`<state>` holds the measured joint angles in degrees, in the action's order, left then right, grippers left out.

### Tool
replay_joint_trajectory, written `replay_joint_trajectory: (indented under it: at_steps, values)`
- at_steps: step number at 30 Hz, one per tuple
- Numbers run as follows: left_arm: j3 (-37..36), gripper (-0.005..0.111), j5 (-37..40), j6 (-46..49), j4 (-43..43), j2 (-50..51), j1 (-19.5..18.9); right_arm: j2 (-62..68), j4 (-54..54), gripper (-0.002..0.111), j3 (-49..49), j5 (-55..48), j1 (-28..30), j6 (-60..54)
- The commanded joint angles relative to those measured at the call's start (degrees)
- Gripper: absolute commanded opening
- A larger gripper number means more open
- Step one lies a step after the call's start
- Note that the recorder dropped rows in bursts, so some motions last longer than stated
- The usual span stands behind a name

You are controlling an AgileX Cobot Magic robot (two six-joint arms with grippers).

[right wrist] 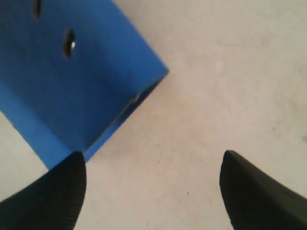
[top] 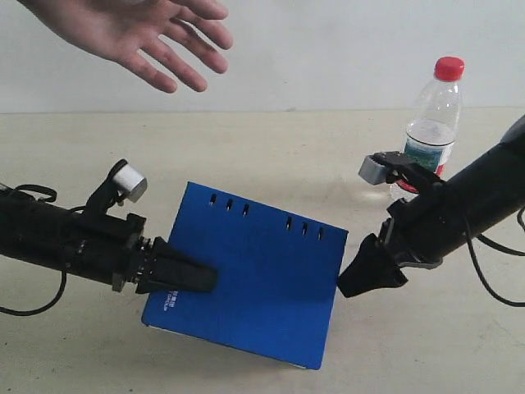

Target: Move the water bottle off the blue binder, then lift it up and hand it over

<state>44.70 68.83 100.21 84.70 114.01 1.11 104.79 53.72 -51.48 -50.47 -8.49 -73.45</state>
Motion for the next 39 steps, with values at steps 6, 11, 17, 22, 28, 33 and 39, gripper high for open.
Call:
replay_joint_trajectory:
  at_steps: [6,11,17,22,28,33,39]
  values:
    - [0.0,0.004,1.1,2.6,-2.7,-0.7,0.1,-0.6,18.3,0.069,-0.1,-0.1,0.0,-20.7]
    - [0.0,0.004,1.1,2.8,-2.7,-0.7,0.1,2.6,25.5,0.069,-0.1,-9.8,-0.1,-25.3]
    - [0.0,0.004,1.1,2.8,-2.7,-0.7,0.1,4.9,26.4,0.069,-0.1,-16.8,-1.7,-26.0]
    - [0.0,0.004,1.1,2.8,-2.7,-0.7,0.1,5.9,23.8,0.064,-0.1,-12.5,-7.1,-25.7]
    - [0.0,0.004,1.1,2.4,-2.3,-0.7,0.1,5.9,23.4,0.012,-0.1,-9.7,-8.6,-24.8]
    - [0.0,0.008,1.1,2.2,-3.5,-0.7,0.1,5.0,23.0,0.000,-0.1,-9.5,-8.6,-24.7]
    - [0.0,0.047,1.1,-0.4,-4.3,-0.7,0.1,3.1,20.0,0.000,-0.1,-8.4,-8.6,-24.5]
